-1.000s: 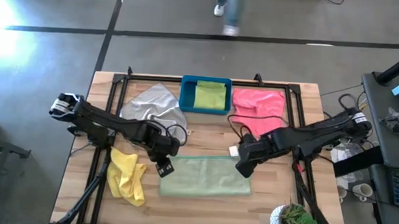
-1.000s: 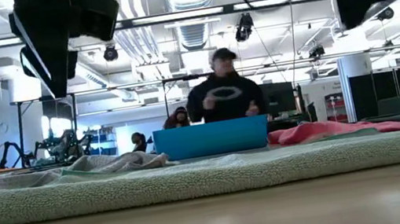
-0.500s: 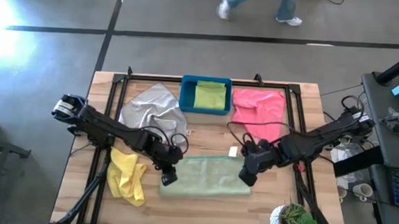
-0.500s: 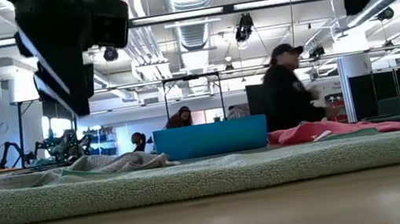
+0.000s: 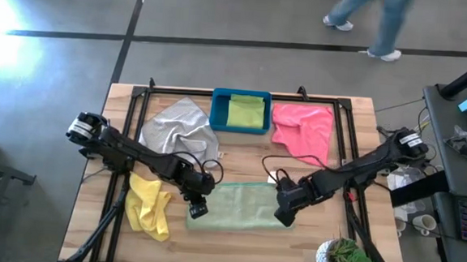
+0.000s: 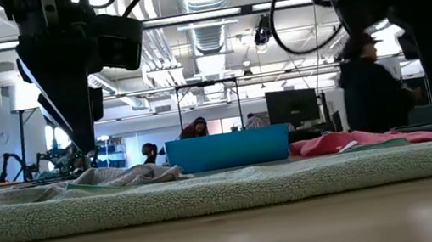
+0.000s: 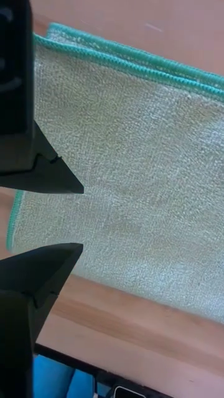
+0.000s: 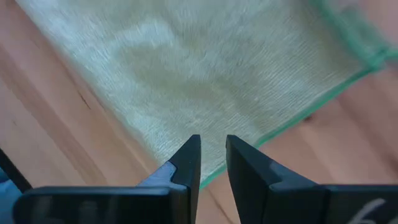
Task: Fold microfiber towels
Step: Fold the green microfiber cloth
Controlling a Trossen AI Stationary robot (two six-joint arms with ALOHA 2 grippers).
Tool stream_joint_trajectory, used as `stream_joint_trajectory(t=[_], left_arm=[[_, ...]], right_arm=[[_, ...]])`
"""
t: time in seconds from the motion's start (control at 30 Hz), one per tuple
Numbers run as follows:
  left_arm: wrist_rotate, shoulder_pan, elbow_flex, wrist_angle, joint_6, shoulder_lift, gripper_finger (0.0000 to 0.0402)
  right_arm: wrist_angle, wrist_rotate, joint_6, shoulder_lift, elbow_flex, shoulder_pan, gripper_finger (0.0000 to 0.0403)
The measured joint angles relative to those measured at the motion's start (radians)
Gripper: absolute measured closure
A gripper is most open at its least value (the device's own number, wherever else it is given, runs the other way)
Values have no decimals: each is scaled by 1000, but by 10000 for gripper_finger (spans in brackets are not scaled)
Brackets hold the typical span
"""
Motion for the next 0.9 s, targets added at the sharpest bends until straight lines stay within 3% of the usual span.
stream_joint_trajectory(t=[0.33, 0.63, 0.9], left_arm=[[1, 0, 0, 3, 27, -3, 279], [2, 4, 0, 3, 53, -3, 279], [2, 19, 0, 2, 178, -4, 279]], right_arm=[[14, -34, 0, 137, -10, -12, 338], [10, -48, -16, 234, -6, -58, 392], [-41, 136, -91, 229, -8, -179, 394]])
